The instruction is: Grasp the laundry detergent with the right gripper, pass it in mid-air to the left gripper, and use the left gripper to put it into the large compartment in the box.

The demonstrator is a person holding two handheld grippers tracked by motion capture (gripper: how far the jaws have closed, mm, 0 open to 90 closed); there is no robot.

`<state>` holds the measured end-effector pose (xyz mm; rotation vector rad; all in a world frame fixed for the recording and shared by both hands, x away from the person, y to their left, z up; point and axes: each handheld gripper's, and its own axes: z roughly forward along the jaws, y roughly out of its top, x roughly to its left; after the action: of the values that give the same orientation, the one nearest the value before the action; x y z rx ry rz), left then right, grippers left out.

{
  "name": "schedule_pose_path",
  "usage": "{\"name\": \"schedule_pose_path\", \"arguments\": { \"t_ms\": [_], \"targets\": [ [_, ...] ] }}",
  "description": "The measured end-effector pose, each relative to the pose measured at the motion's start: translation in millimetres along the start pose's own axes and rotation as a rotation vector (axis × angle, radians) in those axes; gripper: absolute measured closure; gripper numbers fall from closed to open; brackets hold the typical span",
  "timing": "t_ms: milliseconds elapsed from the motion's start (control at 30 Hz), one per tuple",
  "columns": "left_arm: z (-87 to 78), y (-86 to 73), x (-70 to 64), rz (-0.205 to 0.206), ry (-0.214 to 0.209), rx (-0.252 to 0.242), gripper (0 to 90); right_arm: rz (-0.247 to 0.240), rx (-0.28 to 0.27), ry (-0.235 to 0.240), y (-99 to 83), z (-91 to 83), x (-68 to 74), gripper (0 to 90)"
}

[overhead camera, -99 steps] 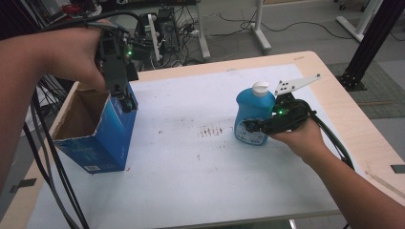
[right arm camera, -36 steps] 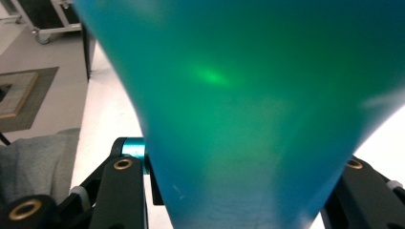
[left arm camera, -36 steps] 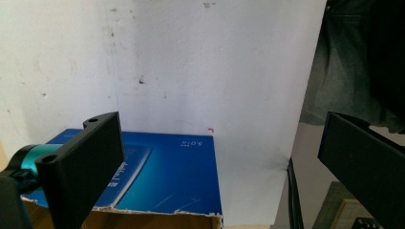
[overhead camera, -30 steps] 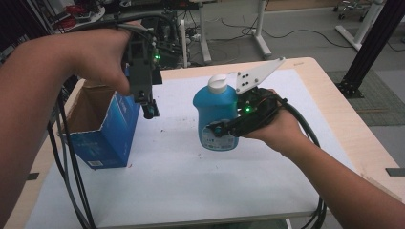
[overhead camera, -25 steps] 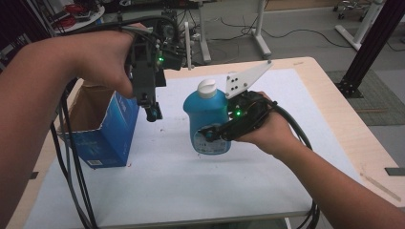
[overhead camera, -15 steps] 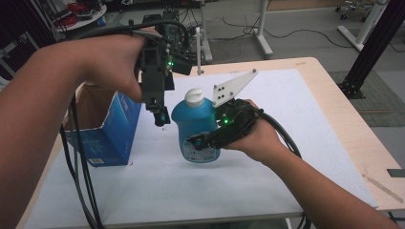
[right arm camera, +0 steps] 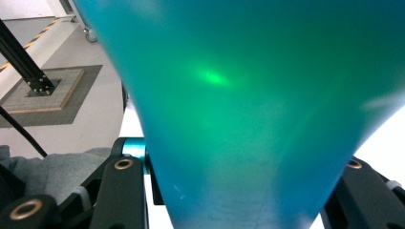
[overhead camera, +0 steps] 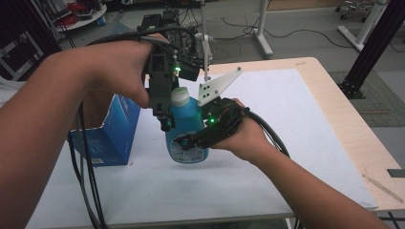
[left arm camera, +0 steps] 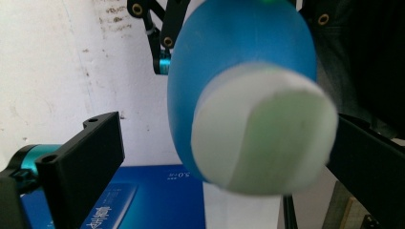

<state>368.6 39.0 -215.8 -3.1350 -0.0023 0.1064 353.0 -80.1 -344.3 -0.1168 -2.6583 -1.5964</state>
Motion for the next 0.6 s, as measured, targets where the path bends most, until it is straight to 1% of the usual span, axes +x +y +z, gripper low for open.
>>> {"name": "schedule_pose_path", "arguments": {
  "t_ms": [67, 100, 133, 200, 300, 367, 433, 500, 600],
  "targets": [
    [1.2, 0.7, -0.8, -0.004, -0.001, -0.007, 1.6, -0.004, -0.001, -0.002, 1.9, 1.0, -0.1, 47.3],
    [1.3, 1.8, -1.4, 0.001, -0.002, -0.004, 1.6, -0.011, 0.0, -0.005, 3.2, 1.2, -0.3, 47.3],
    [1.6, 2.1, -1.6, 0.001, -0.002, -0.004, 1.6, 0.01, -0.006, 0.005, 4.4, 0.9, 1.6, 47.3],
    [2.2, 3.3, -2.1, 0.005, -0.001, -0.008, 1.6, 0.014, -0.012, 0.003, 5.4, 0.5, 1.6, 47.3],
    [2.7, 4.7, -2.5, 0.007, 0.0, -0.007, 1.6, 0.01, -0.02, 0.004, 6.8, 0.6, 1.2, 47.3],
    [3.2, 6.4, -2.7, 0.015, 0.002, -0.006, 1.6, 0.01, -0.021, 0.001, 7.0, 0.6, 1.1, 47.3],
    [3.6, 6.8, -3.3, 0.009, 0.001, -0.006, 1.6, 0.013, -0.022, 0.0, 7.1, 0.3, 1.0, 47.3],
    [4.0, 7.9, -3.6, 0.014, 0.008, -0.001, 1.7, 0.014, -0.027, -0.002, 7.0, 0.0, 0.7, 47.3],
    [5.5, 9.4, -4.3, 0.016, 0.015, -0.008, 1.7, 0.016, -0.03, -0.005, 7.3, -1.2, 0.8, 47.3]
  ]
}}
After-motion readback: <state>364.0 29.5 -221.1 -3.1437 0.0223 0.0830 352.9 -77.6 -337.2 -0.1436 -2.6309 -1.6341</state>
